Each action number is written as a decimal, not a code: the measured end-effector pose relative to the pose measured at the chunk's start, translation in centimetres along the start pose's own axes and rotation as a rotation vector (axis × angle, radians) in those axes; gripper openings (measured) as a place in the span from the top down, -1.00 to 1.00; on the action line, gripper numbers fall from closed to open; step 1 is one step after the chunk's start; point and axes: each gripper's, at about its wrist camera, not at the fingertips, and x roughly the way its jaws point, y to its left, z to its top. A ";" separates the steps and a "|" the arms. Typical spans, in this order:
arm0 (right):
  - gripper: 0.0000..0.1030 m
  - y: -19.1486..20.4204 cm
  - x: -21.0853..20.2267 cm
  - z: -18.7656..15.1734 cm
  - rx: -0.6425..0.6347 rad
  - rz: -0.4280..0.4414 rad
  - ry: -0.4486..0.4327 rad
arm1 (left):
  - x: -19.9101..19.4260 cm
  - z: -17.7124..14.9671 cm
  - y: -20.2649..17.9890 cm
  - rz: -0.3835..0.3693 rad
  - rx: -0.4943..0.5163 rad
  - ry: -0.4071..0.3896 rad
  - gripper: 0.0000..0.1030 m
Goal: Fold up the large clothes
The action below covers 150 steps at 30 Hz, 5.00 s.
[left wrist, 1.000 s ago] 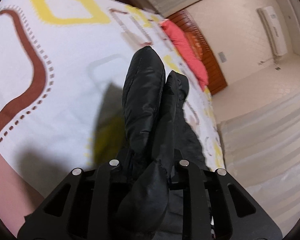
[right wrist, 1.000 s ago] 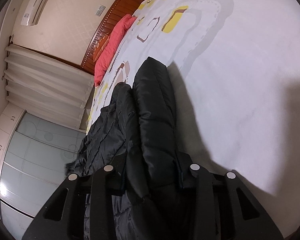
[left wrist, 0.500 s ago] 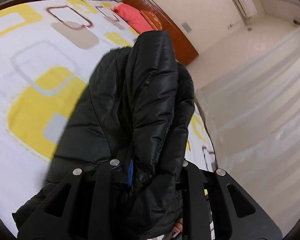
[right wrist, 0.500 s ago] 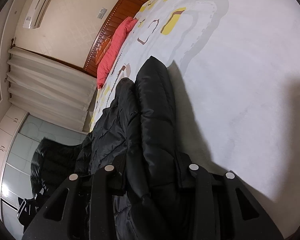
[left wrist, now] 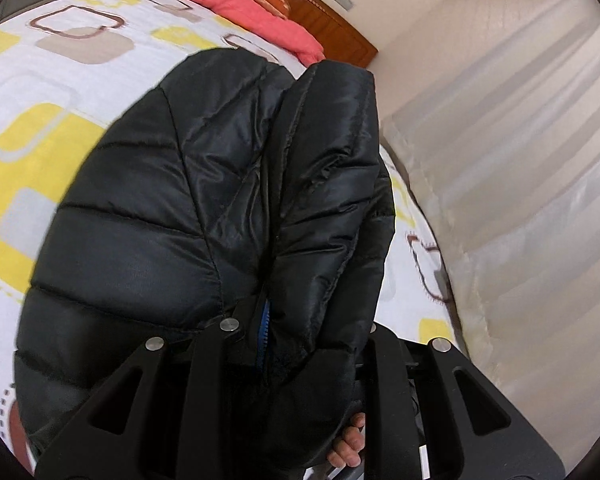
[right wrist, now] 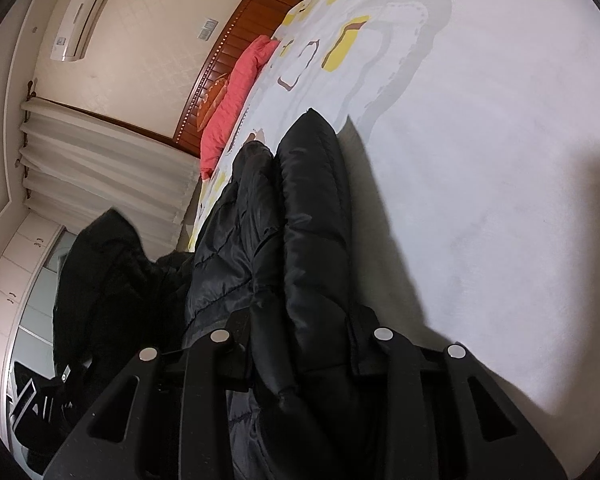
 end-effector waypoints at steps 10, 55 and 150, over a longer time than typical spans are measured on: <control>0.43 -0.3 -0.3 -0.1 0.003 0.021 -0.001 | 4.4 -1.2 -2.3 0.042 0.051 0.068 0.61; -0.07 2.2 -7.1 -0.1 -0.013 -0.020 -0.089 | 0.2 -0.8 -9.1 0.011 0.203 0.012 -0.23; 0.41 0.0 -7.1 -6.6 0.026 -0.146 -0.003 | -1.8 -5.2 8.1 0.130 -0.177 0.119 -0.24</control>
